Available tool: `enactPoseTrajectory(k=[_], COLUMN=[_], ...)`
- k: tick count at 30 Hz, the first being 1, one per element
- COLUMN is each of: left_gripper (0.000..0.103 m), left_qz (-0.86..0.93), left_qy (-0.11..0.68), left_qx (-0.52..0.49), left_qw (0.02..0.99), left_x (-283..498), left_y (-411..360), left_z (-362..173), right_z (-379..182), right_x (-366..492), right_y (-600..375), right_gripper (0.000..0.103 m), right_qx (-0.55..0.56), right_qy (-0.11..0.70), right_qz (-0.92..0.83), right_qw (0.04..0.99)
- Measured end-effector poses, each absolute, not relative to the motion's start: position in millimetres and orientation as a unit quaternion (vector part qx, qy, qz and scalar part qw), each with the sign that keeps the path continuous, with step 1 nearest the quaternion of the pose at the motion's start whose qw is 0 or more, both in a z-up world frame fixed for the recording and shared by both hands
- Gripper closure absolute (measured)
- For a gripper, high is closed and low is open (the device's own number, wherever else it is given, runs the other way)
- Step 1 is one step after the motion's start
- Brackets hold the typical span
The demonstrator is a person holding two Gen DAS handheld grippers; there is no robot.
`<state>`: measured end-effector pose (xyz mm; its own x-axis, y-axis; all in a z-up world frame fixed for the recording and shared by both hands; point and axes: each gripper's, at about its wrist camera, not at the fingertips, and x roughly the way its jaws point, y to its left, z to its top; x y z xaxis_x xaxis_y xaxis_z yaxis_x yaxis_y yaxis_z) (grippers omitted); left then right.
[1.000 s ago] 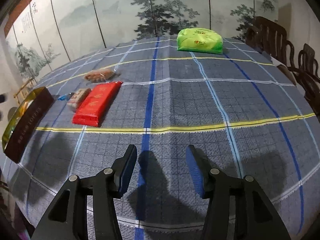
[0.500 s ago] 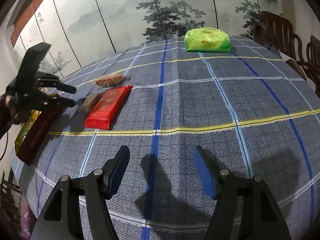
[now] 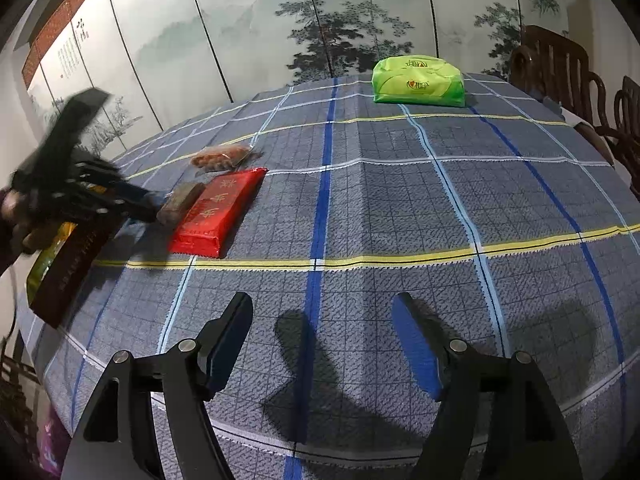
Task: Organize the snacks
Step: 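Carry the blue candy packet over the tin while the right gripper grasps the white-and-red cake packet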
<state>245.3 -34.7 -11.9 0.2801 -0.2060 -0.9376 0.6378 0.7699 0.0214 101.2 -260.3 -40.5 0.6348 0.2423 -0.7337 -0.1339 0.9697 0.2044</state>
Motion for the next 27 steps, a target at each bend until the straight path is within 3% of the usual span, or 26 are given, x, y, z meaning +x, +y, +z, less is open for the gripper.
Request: enactPoseTrajectory(k=[6, 11, 15, 18, 25, 27], left_gripper=[0.08, 0.08, 0.08, 0.08, 0.079, 0.079], left_qz=[-0.231, -0.188, -0.162, -0.143, -0.114, -0.11], left_qy=[0.535, 0.524, 0.514, 0.509, 0.497, 0.494], left_qx=[0.03, -0.05, -0.081, -0.089, -0.106, -0.111], left_qw=[0.812, 0.829, 0.839, 0.844, 0.854, 0.855], left_x=[191, 164, 149, 139, 128, 126], left_y=[-1, 30, 55, 74, 106, 113], left_z=[16, 28, 33, 35, 37, 36], right_z=[-30, 0, 5, 0, -21, -26], right_x=[104, 117, 143, 161, 189, 194], right_y=[-259, -200, -160, -136, -101, -101], right_gripper=[0.03, 0.032, 0.033, 0.042, 0.045, 0.051], right_qx=[0.091, 0.026, 0.009, -0.001, -0.034, -0.034], right_qy=[0.405, 0.374, 0.374, 0.381, 0.412, 0.422], right_qz=[0.128, 0.214, 0.246, 0.251, 0.233, 0.228], right_qw=[0.901, 0.902, 0.894, 0.89, 0.881, 0.877])
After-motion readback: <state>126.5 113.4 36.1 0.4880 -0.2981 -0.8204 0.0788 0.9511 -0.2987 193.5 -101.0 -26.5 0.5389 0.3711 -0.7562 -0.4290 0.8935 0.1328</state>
